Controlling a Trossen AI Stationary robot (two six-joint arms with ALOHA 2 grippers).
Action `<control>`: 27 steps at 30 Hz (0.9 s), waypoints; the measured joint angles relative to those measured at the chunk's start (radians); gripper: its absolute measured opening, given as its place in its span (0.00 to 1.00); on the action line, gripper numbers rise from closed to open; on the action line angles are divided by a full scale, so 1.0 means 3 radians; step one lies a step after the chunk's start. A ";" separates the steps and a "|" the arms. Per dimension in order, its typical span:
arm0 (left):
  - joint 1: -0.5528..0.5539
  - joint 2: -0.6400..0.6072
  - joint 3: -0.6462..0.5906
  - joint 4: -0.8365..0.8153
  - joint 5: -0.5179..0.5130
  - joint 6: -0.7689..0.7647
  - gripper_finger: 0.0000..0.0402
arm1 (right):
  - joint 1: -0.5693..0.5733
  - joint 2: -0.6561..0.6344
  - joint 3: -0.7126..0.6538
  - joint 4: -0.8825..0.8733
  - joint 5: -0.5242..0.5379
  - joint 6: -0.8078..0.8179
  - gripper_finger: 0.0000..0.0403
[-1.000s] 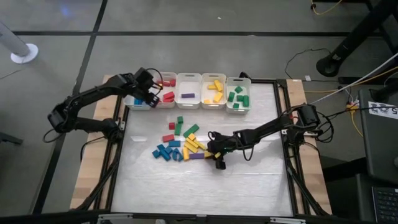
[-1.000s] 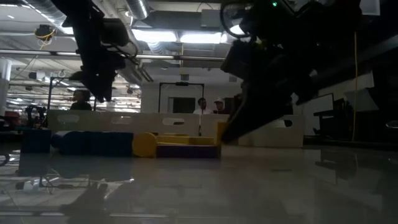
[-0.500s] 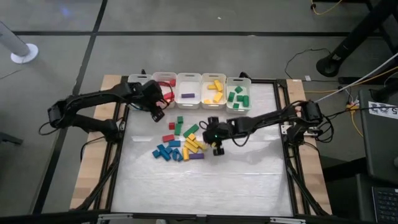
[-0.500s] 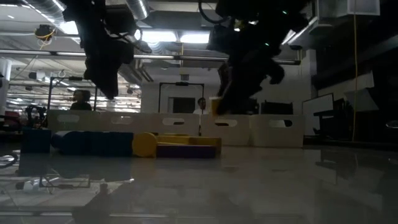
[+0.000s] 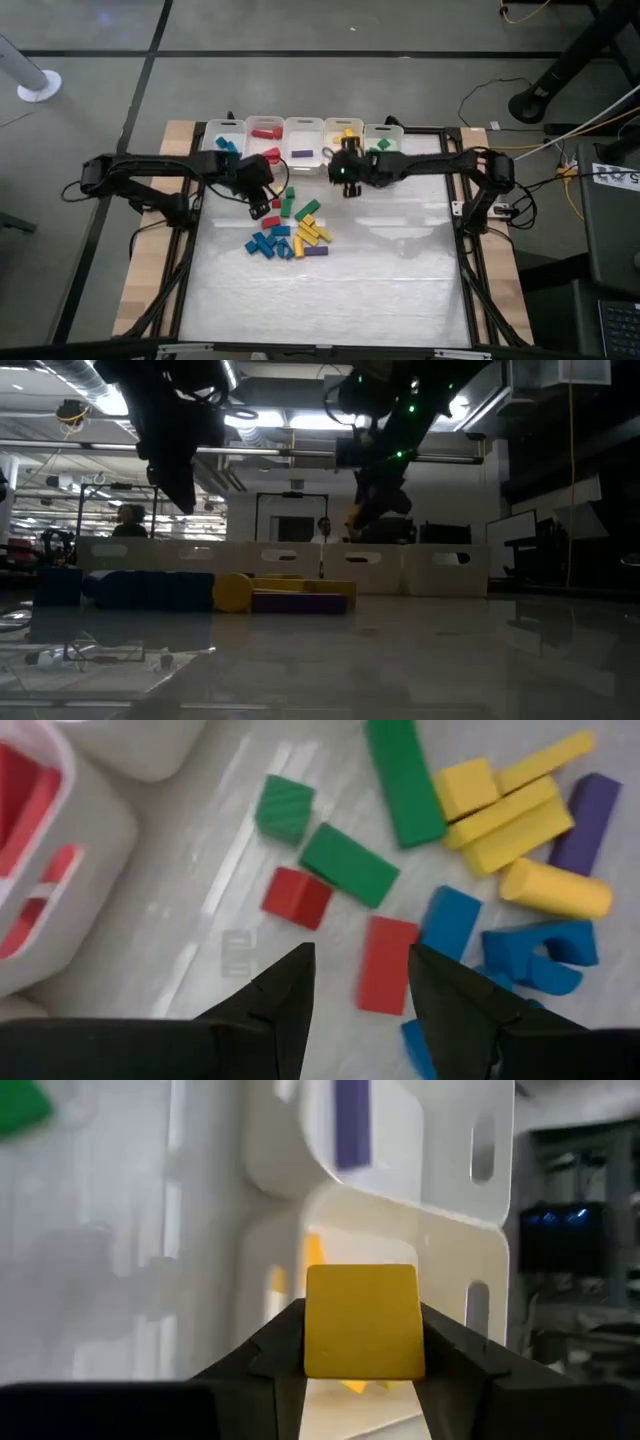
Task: Sort blocks
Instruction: Put the yellow block into the middle right white bin
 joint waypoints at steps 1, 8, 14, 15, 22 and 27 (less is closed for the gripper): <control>-0.0041 0.0015 0.0000 0.0015 -0.0001 -0.0014 0.37 | -0.0077 0.0001 -0.0001 -0.0001 -0.0060 0.0003 0.38; -0.0256 0.0083 0.0000 0.0140 -0.0001 -0.0017 0.37 | -0.0474 0.0001 -0.0001 0.0004 -0.0453 0.0016 0.38; -0.0405 0.0202 -0.0004 0.0109 -0.0002 0.0054 0.37 | -0.0590 0.0002 -0.0001 0.0007 -0.0581 0.0017 0.39; -0.0429 0.0244 -0.0004 0.0107 -0.0003 0.0110 0.37 | -0.0607 0.0002 -0.0001 0.0009 -0.0582 0.0017 0.40; -0.0506 0.0577 -0.0005 0.0118 -0.0047 0.0292 0.37 | -0.0601 0.0002 -0.0001 0.0130 -0.0597 0.0019 0.57; -0.0504 0.0785 -0.0006 0.0117 -0.0099 0.0302 0.37 | -0.0601 0.0002 -0.0001 0.0200 -0.0599 0.0163 0.66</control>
